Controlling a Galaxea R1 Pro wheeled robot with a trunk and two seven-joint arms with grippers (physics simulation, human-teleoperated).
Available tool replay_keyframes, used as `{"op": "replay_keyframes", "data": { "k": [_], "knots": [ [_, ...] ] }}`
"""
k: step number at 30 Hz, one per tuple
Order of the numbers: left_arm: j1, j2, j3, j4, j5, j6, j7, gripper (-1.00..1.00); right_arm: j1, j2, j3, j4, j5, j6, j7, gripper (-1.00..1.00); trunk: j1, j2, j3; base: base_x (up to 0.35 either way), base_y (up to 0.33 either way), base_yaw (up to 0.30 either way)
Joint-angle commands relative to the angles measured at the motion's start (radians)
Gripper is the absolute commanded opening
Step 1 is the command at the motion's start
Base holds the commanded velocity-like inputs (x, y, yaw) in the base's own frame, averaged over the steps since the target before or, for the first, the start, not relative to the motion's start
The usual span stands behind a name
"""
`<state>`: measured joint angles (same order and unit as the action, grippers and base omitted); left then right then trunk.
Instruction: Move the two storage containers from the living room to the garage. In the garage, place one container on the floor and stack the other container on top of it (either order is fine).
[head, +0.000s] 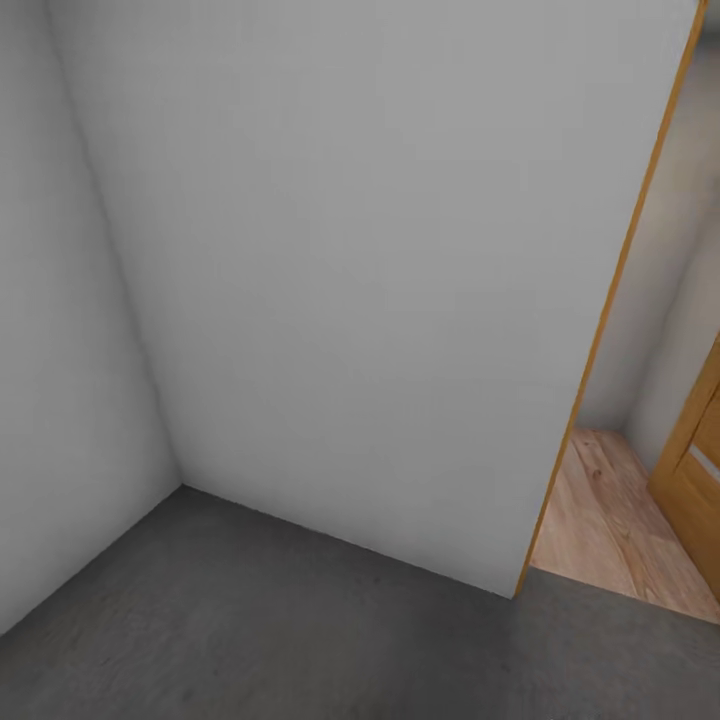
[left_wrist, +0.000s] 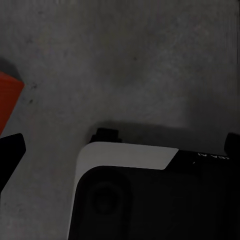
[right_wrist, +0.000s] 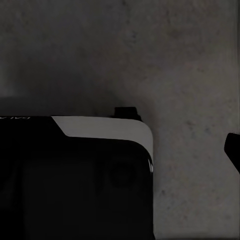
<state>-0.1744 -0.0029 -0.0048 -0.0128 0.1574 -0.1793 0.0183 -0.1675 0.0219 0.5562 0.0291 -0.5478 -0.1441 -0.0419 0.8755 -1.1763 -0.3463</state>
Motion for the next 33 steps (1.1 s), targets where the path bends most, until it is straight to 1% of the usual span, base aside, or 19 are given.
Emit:
{"op": "replay_keyframes", "data": {
  "k": [1,8,14,22,28,33],
  "knots": [
    [0.000,0.000,-0.001,0.001,0.006,-0.003,0.002,1.00,-0.001,0.001,0.008,0.003,-0.007,-0.005,-0.001,1.00,0.000,-0.001,0.000,0.000,0.000,-0.229],
    [0.000,0.000,-0.001,0.001,0.005,-0.003,0.002,1.00,-0.001,0.000,0.008,0.003,-0.007,-0.005,-0.001,1.00,0.000,-0.001,0.005,0.000,0.000,-0.225],
    [0.000,0.000,-0.001,0.001,0.005,-0.003,0.002,1.00,-0.001,-0.009,0.008,0.003,-0.008,-0.005,-0.001,1.00,0.000,-0.001,0.008,0.000,0.000,-0.237],
    [0.000,0.000,-0.001,0.001,0.005,-0.003,0.002,1.00,-0.001,-0.010,0.008,0.003,-0.008,-0.005,0.000,1.00,0.000,-0.001,0.009,0.000,0.000,-0.246],
    [0.000,0.000,-0.001,0.001,0.006,-0.003,0.002,1.00,-0.001,-0.010,0.008,0.003,-0.003,-0.006,0.000,1.00,0.000,-0.001,0.009,0.000,0.000,-0.099],
    [0.000,0.000,-0.001,0.001,0.006,-0.003,0.002,1.00,-0.001,-0.010,0.008,0.003,-0.003,-0.006,0.000,1.00,0.000,-0.001,0.009,0.000,0.000,-0.211]
  ]
}}
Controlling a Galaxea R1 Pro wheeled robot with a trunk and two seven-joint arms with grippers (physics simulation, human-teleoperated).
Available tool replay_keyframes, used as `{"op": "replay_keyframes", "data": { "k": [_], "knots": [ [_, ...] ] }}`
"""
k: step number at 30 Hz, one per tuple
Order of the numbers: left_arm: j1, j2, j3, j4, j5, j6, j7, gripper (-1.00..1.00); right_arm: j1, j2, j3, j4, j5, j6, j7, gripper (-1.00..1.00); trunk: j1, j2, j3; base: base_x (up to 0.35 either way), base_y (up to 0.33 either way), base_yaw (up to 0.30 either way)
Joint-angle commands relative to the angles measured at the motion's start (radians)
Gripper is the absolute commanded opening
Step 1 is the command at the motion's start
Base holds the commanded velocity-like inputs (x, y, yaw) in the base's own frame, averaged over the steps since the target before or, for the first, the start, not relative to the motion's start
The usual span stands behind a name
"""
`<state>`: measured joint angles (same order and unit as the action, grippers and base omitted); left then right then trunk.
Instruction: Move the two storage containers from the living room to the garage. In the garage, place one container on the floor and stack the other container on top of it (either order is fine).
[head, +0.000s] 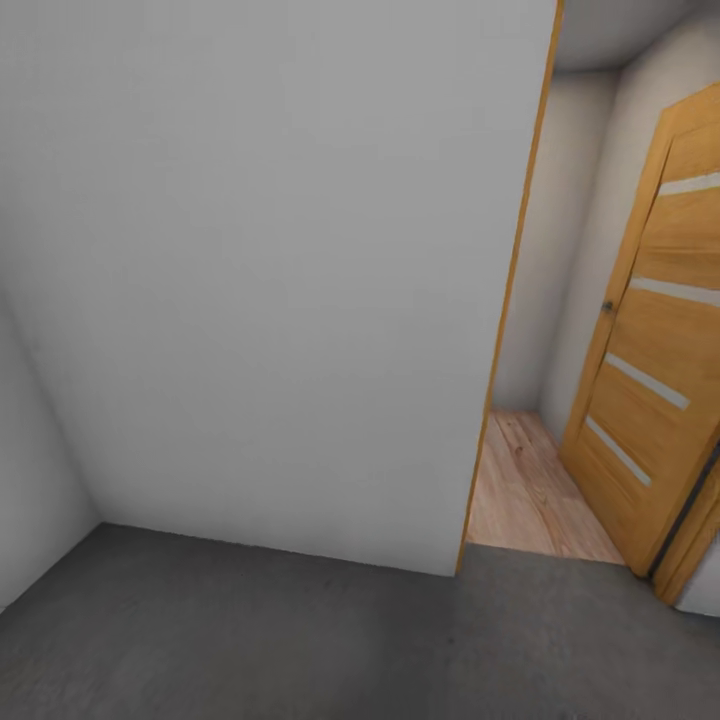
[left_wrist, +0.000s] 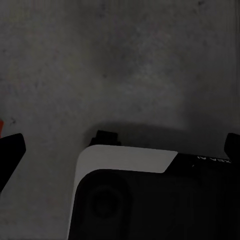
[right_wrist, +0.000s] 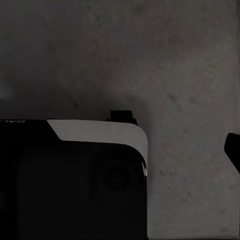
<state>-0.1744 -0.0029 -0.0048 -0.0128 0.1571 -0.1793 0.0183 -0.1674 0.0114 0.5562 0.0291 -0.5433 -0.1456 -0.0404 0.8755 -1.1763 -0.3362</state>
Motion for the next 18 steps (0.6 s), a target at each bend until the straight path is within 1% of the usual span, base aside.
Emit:
{"op": "replay_keyframes", "data": {
  "k": [1,18],
  "knots": [
    [0.000,0.000,-0.001,0.001,0.006,-0.003,0.002,1.00,-0.001,0.001,0.008,0.003,-0.007,-0.005,-0.001,1.00,0.000,-0.001,-0.001,0.000,0.000,-0.238],
    [0.000,0.000,-0.001,0.001,0.006,-0.003,0.002,1.00,-0.001,0.001,0.008,0.003,-0.008,-0.005,-0.001,1.00,0.000,-0.001,-0.001,0.000,0.000,-0.242]
  ]
}}
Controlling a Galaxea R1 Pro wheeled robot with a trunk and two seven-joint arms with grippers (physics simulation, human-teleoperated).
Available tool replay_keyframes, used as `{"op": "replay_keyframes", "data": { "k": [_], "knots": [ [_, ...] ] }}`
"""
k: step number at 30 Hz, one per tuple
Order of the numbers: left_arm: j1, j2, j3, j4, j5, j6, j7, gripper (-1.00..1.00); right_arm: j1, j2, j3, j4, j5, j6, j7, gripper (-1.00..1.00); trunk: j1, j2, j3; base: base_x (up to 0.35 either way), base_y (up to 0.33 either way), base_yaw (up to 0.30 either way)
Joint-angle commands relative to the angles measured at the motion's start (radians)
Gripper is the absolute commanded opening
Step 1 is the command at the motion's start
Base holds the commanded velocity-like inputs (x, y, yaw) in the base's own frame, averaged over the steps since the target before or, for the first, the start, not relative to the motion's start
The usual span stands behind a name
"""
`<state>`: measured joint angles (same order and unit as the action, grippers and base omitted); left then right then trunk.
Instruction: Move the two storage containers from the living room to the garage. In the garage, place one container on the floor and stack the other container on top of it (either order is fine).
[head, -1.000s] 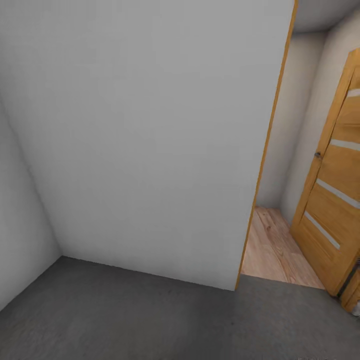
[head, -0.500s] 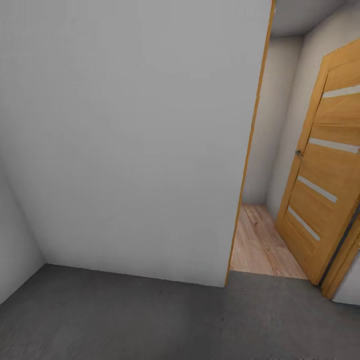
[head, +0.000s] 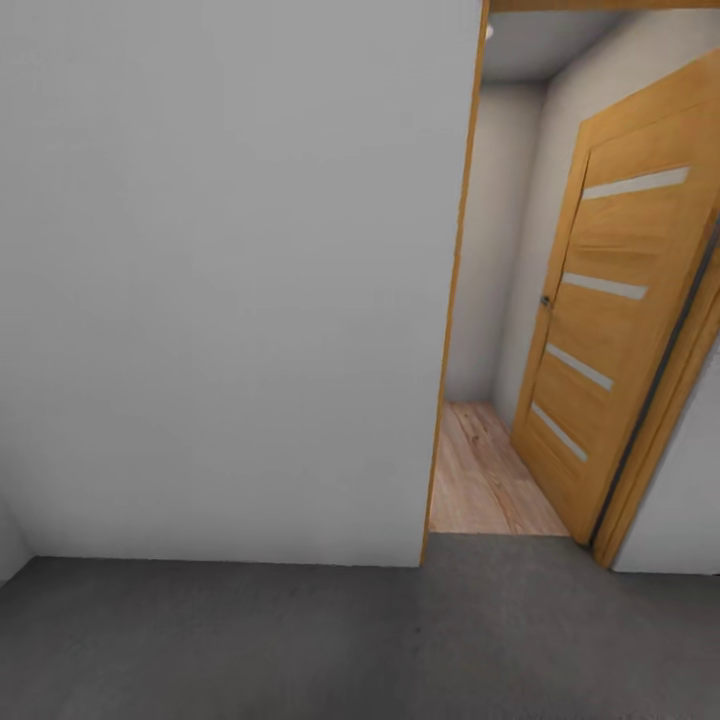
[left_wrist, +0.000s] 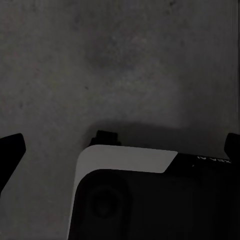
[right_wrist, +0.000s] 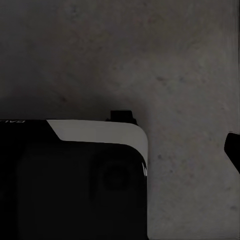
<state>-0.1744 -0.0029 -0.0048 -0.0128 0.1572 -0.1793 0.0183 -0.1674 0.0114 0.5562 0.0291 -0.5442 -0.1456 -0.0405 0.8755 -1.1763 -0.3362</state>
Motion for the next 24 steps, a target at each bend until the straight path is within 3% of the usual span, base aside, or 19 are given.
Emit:
{"op": "replay_keyframes", "data": {
  "k": [1,24],
  "knots": [
    [0.000,0.000,-0.001,0.001,0.006,-0.003,0.002,1.00,-0.001,0.001,0.008,0.003,-0.008,-0.005,-0.001,1.00,0.000,-0.001,-0.001,0.000,0.000,-0.243],
    [0.000,0.000,-0.001,0.001,0.006,-0.003,0.002,1.00,-0.001,0.001,0.008,0.003,-0.010,-0.004,-0.001,1.00,0.000,-0.001,-0.001,0.000,0.000,-0.243]
  ]
}}
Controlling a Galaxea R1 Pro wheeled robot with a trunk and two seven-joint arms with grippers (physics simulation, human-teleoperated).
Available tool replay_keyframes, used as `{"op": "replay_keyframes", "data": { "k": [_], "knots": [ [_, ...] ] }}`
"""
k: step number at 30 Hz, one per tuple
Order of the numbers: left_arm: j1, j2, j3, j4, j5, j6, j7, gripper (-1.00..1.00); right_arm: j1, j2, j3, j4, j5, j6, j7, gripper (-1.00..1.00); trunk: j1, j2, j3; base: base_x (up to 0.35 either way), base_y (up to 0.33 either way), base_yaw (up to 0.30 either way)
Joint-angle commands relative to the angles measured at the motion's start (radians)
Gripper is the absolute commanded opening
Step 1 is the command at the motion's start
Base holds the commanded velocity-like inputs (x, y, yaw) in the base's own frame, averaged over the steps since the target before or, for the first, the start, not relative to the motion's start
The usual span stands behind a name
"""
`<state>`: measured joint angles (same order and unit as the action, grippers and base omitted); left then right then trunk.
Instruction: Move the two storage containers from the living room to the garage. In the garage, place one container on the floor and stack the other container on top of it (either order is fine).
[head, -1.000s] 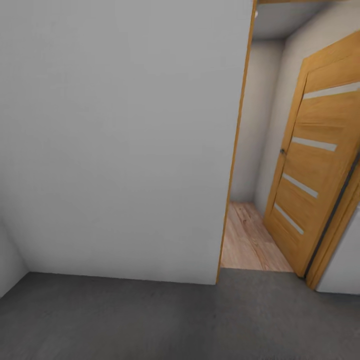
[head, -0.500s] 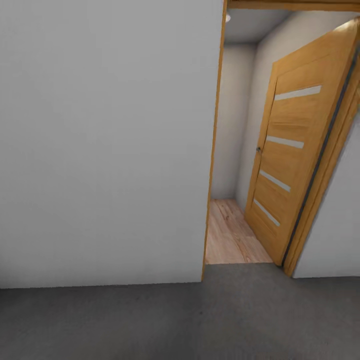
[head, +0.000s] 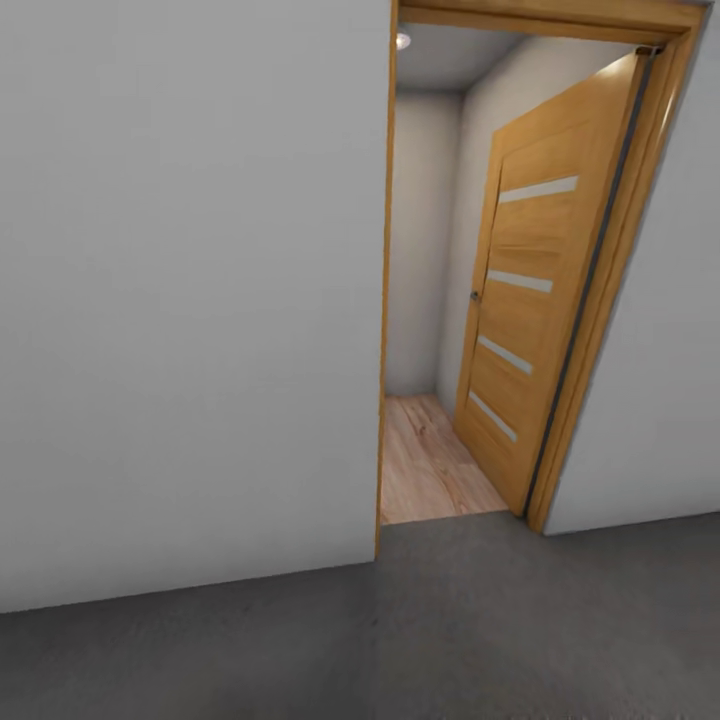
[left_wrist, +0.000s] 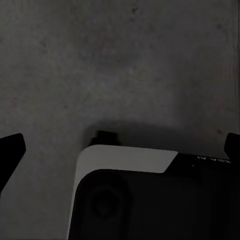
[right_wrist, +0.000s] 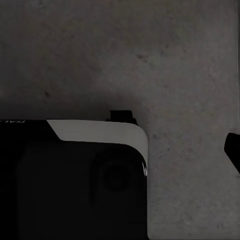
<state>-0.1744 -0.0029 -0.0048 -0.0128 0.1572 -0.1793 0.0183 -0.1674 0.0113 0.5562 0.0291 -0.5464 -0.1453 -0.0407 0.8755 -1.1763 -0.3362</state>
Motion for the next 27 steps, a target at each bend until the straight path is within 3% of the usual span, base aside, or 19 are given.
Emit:
{"op": "replay_keyframes", "data": {
  "k": [1,27],
  "knots": [
    [0.000,0.000,-0.001,0.001,0.006,-0.003,0.002,1.00,-0.001,0.001,0.008,0.003,-0.007,-0.005,-0.001,1.00,0.000,-0.001,-0.001,0.000,0.000,-0.243],
    [0.000,-0.002,0.000,-0.001,0.008,-0.005,0.002,1.00,-0.001,0.000,0.008,0.003,-0.007,-0.004,-0.001,1.00,0.000,-0.001,-0.001,0.000,0.000,-0.243]
  ]
}}
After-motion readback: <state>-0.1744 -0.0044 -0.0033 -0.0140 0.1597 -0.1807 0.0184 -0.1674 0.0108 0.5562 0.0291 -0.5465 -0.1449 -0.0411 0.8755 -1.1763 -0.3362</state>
